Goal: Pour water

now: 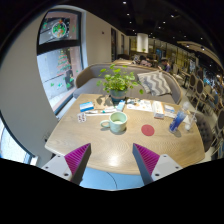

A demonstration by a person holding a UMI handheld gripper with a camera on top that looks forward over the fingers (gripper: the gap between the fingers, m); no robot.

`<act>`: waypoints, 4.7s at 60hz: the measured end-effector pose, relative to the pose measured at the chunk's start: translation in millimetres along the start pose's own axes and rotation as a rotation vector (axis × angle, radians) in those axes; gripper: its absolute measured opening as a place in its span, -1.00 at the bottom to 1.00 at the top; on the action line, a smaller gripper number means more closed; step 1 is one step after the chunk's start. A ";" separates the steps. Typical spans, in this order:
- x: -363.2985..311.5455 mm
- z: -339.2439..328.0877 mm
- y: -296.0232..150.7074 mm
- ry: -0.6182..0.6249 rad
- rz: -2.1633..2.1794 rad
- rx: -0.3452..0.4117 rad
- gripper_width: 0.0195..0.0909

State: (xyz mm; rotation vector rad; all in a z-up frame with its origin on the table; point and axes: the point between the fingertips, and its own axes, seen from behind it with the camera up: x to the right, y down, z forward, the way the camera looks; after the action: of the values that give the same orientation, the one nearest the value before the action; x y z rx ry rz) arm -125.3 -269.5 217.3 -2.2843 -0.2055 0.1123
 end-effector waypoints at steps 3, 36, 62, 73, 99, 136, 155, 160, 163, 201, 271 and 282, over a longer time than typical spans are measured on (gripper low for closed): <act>15.0 1.3 2.2 0.025 0.016 -0.004 0.85; 352.1 120.8 2.5 0.262 0.115 0.135 0.85; 437.2 278.6 -39.7 0.228 0.113 0.193 0.07; 442.0 281.8 -43.1 0.261 0.146 0.221 -0.44; 428.8 229.9 -112.1 0.500 -0.153 0.237 -0.55; 206.5 232.5 -181.3 0.952 -1.716 -0.002 -0.56; 201.4 247.7 -164.2 0.924 -1.843 -0.129 -0.56; 206.1 238.8 -171.0 0.903 -1.725 -0.088 -0.56; 210.3 230.8 -172.7 0.871 -1.578 -0.054 -0.56; 232.5 260.0 -95.4 0.164 -0.010 0.211 -0.55; 157.4 33.0 -2.3 0.295 0.199 0.019 0.85; 156.9 1.5 2.5 0.313 0.203 0.042 0.85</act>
State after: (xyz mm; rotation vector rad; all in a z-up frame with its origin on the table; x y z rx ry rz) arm 28.9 -241.0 212.2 -2.2402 0.1895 -0.1360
